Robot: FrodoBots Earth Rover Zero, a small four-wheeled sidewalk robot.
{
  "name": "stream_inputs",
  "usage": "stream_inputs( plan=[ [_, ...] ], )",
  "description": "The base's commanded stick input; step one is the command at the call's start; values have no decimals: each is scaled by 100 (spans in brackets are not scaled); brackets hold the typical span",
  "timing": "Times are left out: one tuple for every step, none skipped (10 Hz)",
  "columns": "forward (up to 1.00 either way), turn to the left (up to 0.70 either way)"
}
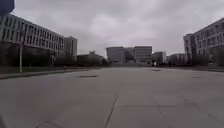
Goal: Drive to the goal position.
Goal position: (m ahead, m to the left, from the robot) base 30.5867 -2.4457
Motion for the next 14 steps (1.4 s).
stream_inputs(
  plan=[
    [70, -35],
    [70, -35],
    [70, -20],
    [70, 0],
    [70, 0],
    [70, 0],
    [70, 0],
    [70, 0],
    [70, 0],
    [70, 0],
    [70, 0],
    [70, 0],
    [70, 0],
    [70, 0]
  ],
)
